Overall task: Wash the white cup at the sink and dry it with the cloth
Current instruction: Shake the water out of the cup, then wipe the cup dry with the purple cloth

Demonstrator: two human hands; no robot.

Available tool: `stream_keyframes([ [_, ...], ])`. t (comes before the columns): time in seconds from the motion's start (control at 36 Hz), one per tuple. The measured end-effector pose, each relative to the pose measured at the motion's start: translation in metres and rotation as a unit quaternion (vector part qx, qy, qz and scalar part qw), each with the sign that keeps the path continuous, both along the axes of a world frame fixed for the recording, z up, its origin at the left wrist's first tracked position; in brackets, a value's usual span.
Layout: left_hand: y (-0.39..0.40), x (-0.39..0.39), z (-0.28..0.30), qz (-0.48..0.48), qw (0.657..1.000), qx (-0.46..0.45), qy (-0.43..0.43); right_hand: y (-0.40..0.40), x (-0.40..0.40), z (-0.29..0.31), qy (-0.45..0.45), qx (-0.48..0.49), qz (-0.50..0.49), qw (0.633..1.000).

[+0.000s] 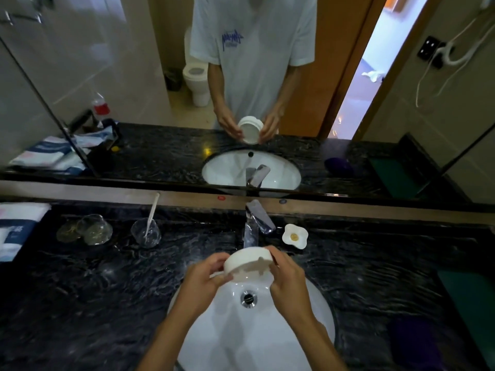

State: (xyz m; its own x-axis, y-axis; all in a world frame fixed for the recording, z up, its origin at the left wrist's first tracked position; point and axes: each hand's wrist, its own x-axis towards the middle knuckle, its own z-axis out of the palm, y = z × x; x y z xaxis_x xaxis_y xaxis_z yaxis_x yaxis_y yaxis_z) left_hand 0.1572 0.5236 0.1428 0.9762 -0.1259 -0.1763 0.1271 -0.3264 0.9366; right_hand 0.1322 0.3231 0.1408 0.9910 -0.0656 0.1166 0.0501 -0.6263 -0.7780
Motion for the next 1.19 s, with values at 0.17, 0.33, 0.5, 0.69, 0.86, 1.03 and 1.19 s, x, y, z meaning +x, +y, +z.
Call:
stream_keyframes([
  [0.17,-0.005,-0.009,-0.001,-0.006,0.991,-0.103,0.090,-0.016,0.005,0.008,0.106,0.081,0.015,0.991],
  [0.33,-0.012,-0.027,-0.018,0.031,0.957,-0.236,0.167,-0.041,-0.012,0.008,0.213,0.286,0.014,0.934],
  [0.5,-0.026,-0.046,-0.039,0.087,0.916,-0.315,0.232,-0.104,-0.046,-0.010,0.244,0.368,-0.100,0.892],
  [0.69,-0.048,-0.060,-0.050,0.120,0.900,-0.322,0.269,-0.221,-0.093,-0.030,0.253,0.347,-0.294,0.854],
  [0.86,-0.068,-0.069,-0.053,0.125,0.896,-0.325,0.277,-0.315,-0.114,-0.044,0.319,0.196,-0.377,0.847],
  [1.03,-0.082,-0.070,-0.058,0.143,0.885,-0.333,0.291,-0.371,-0.117,-0.072,0.385,0.163,-0.349,0.839],
  [1.19,-0.095,-0.074,-0.056,0.149,0.884,-0.327,0.298,-0.441,-0.127,-0.190,0.446,0.163,-0.310,0.824],
])
